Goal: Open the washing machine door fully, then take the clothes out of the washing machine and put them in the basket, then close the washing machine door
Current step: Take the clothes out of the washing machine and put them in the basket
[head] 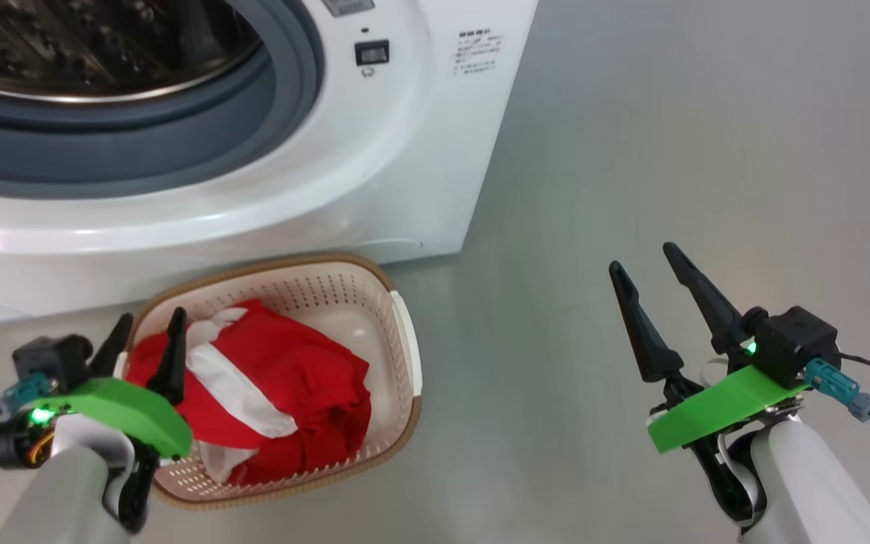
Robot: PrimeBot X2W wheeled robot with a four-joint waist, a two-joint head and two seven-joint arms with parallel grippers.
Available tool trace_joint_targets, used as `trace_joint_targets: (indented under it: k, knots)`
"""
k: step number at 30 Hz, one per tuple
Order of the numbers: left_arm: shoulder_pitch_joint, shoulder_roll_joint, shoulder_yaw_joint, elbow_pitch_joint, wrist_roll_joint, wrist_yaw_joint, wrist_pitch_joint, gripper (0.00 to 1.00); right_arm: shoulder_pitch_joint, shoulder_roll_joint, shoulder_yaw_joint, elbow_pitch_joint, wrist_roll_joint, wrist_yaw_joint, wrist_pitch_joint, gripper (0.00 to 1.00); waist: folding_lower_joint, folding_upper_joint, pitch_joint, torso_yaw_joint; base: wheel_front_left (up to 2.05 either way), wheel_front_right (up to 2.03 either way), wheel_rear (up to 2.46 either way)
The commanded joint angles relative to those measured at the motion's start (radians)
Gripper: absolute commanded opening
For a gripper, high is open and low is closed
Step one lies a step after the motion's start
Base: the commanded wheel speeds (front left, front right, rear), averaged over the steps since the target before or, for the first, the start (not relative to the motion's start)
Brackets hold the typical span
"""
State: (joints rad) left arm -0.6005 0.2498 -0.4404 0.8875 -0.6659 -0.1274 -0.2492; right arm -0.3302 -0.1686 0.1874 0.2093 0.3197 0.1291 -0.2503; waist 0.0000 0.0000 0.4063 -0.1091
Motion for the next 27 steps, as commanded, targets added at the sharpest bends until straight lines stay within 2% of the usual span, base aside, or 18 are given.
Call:
trace_joint_targets:
  k: [1,7,12,19,27]
  knots:
    - [0.040,0.034,0.080,-0.054,0.044,0.008,-0.012,1.00,0.029,-0.009,0.024,-0.017,0.018,0.002,-0.011,1.00,0.0000,0.0000,-0.047,0.012,0.00,0.00,0.00]
    - [0.186,-0.002,0.279,-0.238,0.212,0.013,-0.012,1.00,0.071,-0.024,0.024,-0.008,0.031,0.002,-0.011,1.00,0.0000,0.0000,-0.123,0.024,0.00,0.00,0.00]
    - [0.276,-0.042,0.394,-0.360,0.290,0.007,-0.013,1.00,0.106,-0.035,0.017,-0.004,0.039,0.002,-0.011,1.00,0.0000,0.0000,-0.174,0.031,0.00,0.00,0.00]
    - [0.384,-0.092,0.492,-0.505,0.365,0.000,-0.013,1.00,0.148,-0.054,0.005,-0.005,0.049,0.002,-0.011,1.00,0.0000,0.0000,-0.225,0.038,0.00,0.00,0.00]
    - [0.461,-0.121,0.535,-0.621,0.416,-0.002,-0.013,1.00,0.180,-0.066,-0.003,-0.008,0.054,0.002,-0.011,1.00,0.0000,0.0000,-0.262,0.040,0.00,0.00,0.00]
